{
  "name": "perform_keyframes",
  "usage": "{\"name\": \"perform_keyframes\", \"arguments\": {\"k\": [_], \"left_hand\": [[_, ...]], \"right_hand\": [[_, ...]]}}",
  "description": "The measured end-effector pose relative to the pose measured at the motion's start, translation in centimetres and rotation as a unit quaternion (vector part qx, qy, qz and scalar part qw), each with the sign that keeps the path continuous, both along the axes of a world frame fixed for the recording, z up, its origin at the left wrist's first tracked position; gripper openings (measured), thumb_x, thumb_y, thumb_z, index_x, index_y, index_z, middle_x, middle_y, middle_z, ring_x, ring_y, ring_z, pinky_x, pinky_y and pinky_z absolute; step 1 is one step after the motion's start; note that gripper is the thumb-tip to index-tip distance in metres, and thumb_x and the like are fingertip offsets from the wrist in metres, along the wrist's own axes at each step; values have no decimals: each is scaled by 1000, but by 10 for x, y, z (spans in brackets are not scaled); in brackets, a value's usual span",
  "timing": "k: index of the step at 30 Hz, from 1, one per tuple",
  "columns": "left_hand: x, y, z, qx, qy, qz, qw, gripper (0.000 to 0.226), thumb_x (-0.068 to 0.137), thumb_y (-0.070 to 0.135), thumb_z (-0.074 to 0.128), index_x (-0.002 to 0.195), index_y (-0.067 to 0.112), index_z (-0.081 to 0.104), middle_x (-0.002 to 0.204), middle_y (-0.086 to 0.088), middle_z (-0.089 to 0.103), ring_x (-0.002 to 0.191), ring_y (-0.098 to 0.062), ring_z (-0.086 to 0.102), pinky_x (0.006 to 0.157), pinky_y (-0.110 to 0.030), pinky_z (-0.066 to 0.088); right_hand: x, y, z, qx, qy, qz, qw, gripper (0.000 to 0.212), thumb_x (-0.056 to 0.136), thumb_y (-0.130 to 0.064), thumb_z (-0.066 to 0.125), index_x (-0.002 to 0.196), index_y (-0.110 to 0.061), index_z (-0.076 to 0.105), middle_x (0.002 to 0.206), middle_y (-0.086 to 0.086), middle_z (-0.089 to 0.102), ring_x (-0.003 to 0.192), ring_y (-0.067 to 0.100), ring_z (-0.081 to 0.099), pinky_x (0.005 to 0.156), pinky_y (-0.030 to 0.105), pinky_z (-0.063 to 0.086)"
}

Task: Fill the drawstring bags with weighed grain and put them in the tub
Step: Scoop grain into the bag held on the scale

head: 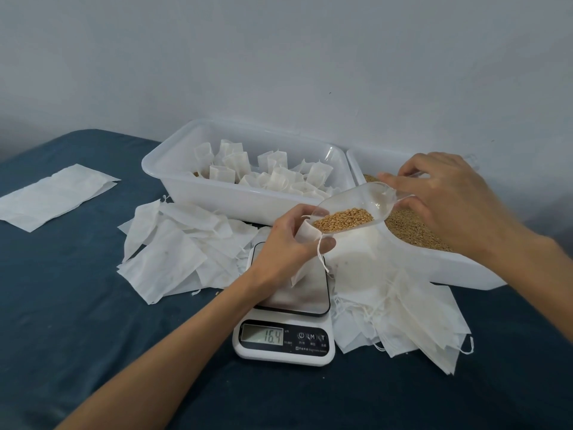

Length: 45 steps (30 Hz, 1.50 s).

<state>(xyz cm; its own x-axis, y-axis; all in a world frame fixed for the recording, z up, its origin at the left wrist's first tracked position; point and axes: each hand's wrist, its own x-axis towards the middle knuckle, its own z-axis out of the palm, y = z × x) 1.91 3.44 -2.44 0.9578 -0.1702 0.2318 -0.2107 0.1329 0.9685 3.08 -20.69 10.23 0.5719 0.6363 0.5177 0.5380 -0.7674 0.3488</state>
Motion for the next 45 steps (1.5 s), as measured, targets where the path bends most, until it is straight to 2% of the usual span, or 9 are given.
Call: {"name": "perform_keyframes", "arguments": {"k": [4, 11, 17, 19, 22, 26, 28, 34, 45], "left_hand": [[-1, 0, 1, 1, 0, -1, 1000, 39, 89, 3, 80, 121, 20, 67, 111, 5, 77, 96, -10, 73, 88, -26, 58], [0, 2, 1, 2, -6, 8, 1000, 40, 87, 6, 82, 121, 23, 68, 111, 10, 75, 98, -8, 72, 89, -24, 56], [0, 2, 1, 1, -7, 8, 1000, 40, 87, 7, 83, 120, 24, 69, 109, 6, 74, 95, -7, 71, 88, -23, 56], [0, 2, 0, 0, -6, 9, 1000, 40, 87, 6, 82, 120, 24, 69, 111, 1, 74, 98, -14, 72, 89, -25, 58], [0, 1, 1, -4, -2, 7, 1000, 40, 87, 5, 82, 121, 22, 68, 115, -5, 73, 103, -28, 72, 93, -36, 58], [0, 1, 1, 5, -2, -1, 1000, 39, 88, 4, 81, 121, 21, 67, 101, 17, 74, 87, -6, 71, 79, -21, 56], [0, 1, 1, 7, -2, -1, 1000, 39, 88, 4, 80, 121, 20, 67, 99, 23, 74, 85, -1, 70, 78, -18, 53], [0, 1, 3, -6, -7, 8, 1000, 39, 88, 0, 80, 121, 16, 67, 106, 10, 70, 79, 3, 67, 74, -14, 51], [0, 2, 2, -3, -4, 10, 1000, 38, 88, 2, 81, 120, 20, 69, 102, 17, 72, 86, 2, 70, 76, -14, 51]], "right_hand": [[0, 0, 1, 0, -10, 1, 1000, 48, 70, -1, 88, 116, -6, 75, 92, 16, 67, 84, 41, 63, 86, 54, 49], [0, 4, 4, -1, -10, 4, 1000, 46, 71, 1, 87, 115, -4, 75, 93, 19, 67, 86, 43, 63, 89, 55, 48], [0, 4, 3, 2, -4, 2, 1000, 47, 71, 1, 87, 116, -3, 75, 93, 20, 67, 86, 44, 64, 89, 56, 48], [0, 3, 3, 2, -4, 0, 1000, 47, 71, 1, 87, 116, -3, 75, 93, 20, 67, 87, 44, 64, 89, 56, 48], [1, 2, 2, 0, -6, 0, 1000, 48, 70, 0, 87, 117, -4, 75, 93, 19, 67, 87, 43, 64, 88, 56, 48], [1, 1, 1, 1, -4, 0, 1000, 48, 71, -1, 87, 118, -5, 74, 93, 18, 67, 85, 41, 64, 87, 55, 49], [2, 1, 0, 4, -4, -2, 1000, 48, 72, -1, 87, 118, -5, 74, 93, 18, 67, 84, 41, 63, 86, 55, 49], [2, 1, -2, 5, -7, -1, 1000, 46, 73, -1, 86, 118, -6, 75, 92, 16, 67, 83, 40, 63, 86, 54, 49], [2, 2, -3, 7, 1, -9, 1000, 48, 72, -2, 87, 118, -7, 75, 93, 15, 67, 83, 39, 63, 85, 51, 50]]}}
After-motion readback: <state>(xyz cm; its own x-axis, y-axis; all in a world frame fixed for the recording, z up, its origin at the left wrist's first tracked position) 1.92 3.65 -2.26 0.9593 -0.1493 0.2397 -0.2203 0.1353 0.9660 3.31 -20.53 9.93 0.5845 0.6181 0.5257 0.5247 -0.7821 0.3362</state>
